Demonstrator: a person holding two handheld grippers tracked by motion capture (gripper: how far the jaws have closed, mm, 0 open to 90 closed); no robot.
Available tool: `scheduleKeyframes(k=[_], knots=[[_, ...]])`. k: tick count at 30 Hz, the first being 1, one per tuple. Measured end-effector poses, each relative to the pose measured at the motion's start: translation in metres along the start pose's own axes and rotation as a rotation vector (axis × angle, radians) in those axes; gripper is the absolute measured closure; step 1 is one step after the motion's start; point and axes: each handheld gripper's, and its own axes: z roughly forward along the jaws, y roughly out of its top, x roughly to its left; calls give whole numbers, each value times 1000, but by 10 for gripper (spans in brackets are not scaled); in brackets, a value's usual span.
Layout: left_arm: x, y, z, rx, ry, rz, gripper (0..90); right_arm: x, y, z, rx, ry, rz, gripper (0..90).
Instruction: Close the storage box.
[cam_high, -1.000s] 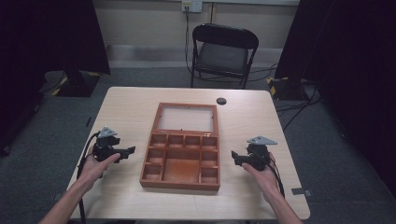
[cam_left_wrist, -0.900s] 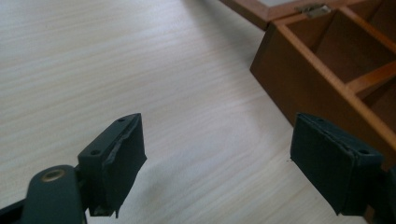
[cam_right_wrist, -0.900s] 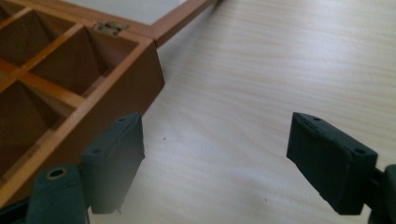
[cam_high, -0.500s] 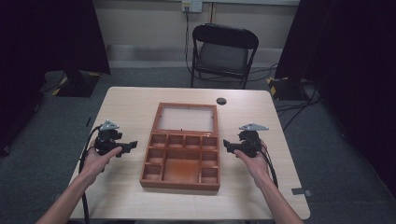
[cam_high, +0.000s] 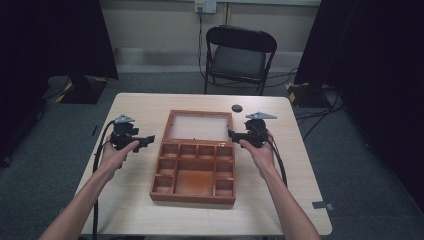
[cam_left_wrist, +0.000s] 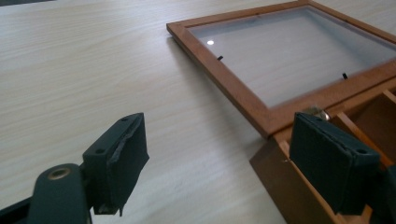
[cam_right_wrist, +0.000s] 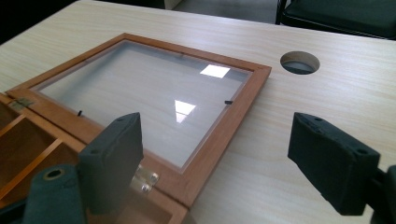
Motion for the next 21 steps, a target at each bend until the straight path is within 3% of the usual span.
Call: scheduleKeyframes(k=[2, 4, 5, 6, 9, 10, 14, 19, 21], knots=[[-1, 6, 9, 2, -5, -10, 190, 1, 1, 5, 13, -5, -11, 174], [-5, 13, 21, 5, -30, -46, 190, 3, 0, 23, 49, -9, -31, 174], [-5, 13, 21, 5, -30, -46, 189, 3, 0, 23, 49, -9, -31, 174], [-9, 16, 26, 16, -40, -40, 188, 4, -2, 34, 66, -12, -38, 166], [-15, 21, 35, 33, -32, -1, 188, 4, -3, 42, 73, 0, -24, 169], [-16, 21, 38, 30, -35, -7, 189, 3, -4, 48, 91, -5, -14, 166], [-16, 18, 54, 42, -41, -39, 186, 1, -6, 55, 104, -11, 9, 163], [-18, 17, 61, 50, -32, -37, 184, -1, -7, 60, 109, -18, 34, 153], [-22, 19, 66, 78, -26, -32, 181, -2, -7, 61, 104, -27, 36, 153]])
